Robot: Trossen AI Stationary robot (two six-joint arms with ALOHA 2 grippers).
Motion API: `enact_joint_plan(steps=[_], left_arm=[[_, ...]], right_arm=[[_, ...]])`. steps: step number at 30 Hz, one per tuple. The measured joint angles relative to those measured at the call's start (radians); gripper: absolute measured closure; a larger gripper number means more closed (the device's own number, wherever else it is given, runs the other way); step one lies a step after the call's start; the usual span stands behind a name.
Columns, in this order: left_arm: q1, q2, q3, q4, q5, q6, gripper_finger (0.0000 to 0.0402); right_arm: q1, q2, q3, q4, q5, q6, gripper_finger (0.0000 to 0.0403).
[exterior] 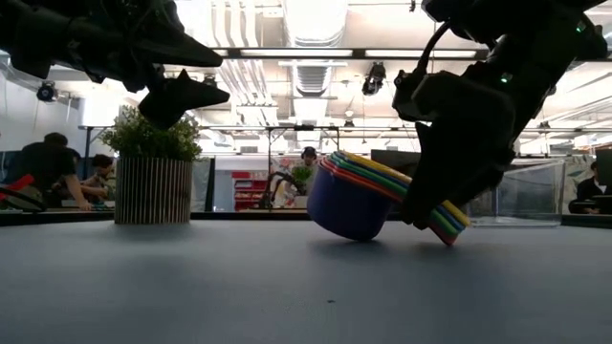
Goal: Nest measuring cups in basket
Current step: Put the stacked measuring cups into the transparent bin
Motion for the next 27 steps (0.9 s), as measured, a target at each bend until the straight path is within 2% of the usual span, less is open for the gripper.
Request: enact_joint_plan(steps=[10, 21, 27], left_arm=[[0.0, 0.0, 0.0, 0.0, 0.0, -0.005, 0.016], [0.0, 0.0, 0.0, 0.0, 0.0, -0.005, 0.016], [0.0, 0.0, 0.0, -0.001, 0.0, -0.005, 0.016]], right_arm=[[0.0, 0.0, 0.0, -0.004, -0.004, -0.05, 0.0274], [-0.007, -0.004, 0.002, -0.019, 0.0, -0.08, 0.0274], [-0.007, -0.059, 0.095, -0.177, 0.042, -0.125, 0.0274]])
